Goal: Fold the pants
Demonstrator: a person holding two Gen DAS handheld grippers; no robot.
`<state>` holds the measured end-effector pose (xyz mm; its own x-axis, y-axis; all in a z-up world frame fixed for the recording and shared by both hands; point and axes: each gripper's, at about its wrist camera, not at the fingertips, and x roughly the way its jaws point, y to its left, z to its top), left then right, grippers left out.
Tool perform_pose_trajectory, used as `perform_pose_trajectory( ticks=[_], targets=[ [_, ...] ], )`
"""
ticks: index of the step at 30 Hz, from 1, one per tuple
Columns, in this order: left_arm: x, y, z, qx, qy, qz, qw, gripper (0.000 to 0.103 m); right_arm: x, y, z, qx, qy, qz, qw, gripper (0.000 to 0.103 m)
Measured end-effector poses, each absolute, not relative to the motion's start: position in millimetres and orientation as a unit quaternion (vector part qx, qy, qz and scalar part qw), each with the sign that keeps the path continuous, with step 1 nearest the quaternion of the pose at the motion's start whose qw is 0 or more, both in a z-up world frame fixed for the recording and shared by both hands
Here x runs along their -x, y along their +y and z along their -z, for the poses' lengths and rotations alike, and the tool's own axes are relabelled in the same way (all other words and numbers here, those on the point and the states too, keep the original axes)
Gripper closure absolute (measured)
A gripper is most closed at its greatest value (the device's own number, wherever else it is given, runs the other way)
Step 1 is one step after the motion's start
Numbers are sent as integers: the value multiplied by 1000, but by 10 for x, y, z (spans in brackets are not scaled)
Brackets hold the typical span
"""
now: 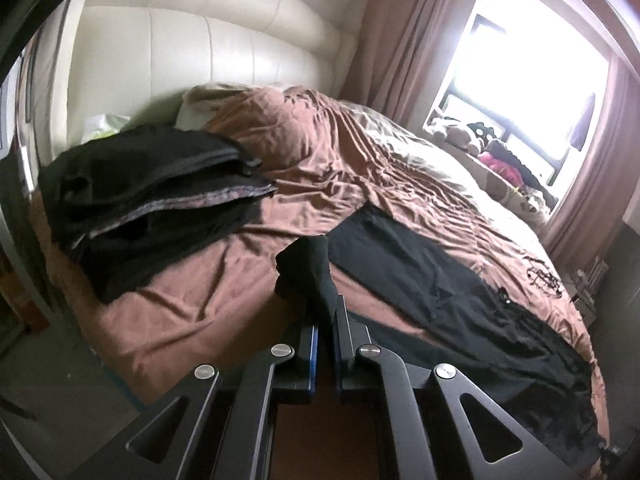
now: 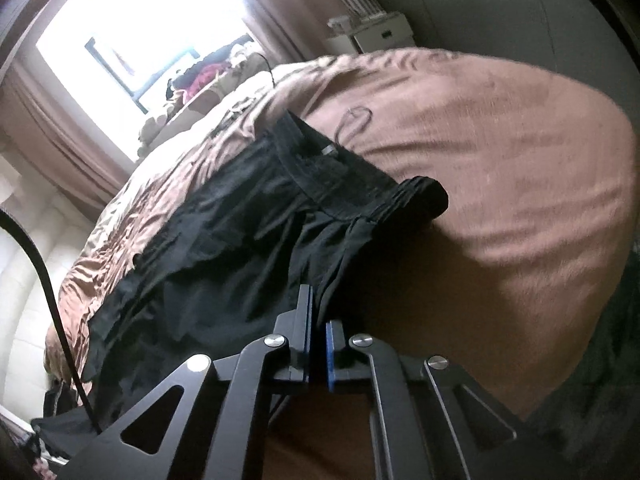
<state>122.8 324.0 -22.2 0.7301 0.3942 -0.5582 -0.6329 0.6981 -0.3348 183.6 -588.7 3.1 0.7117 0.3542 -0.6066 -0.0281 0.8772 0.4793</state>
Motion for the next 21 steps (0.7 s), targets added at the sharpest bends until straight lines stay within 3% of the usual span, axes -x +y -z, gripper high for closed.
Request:
perform_pose_trajectory(
  ticks=[21],
  targets=[
    [-2167, 3342, -318, 211, 242, -316, 893, 98, -2243, -5658, -755, -196, 316, -114, 921, 102]
  ],
)
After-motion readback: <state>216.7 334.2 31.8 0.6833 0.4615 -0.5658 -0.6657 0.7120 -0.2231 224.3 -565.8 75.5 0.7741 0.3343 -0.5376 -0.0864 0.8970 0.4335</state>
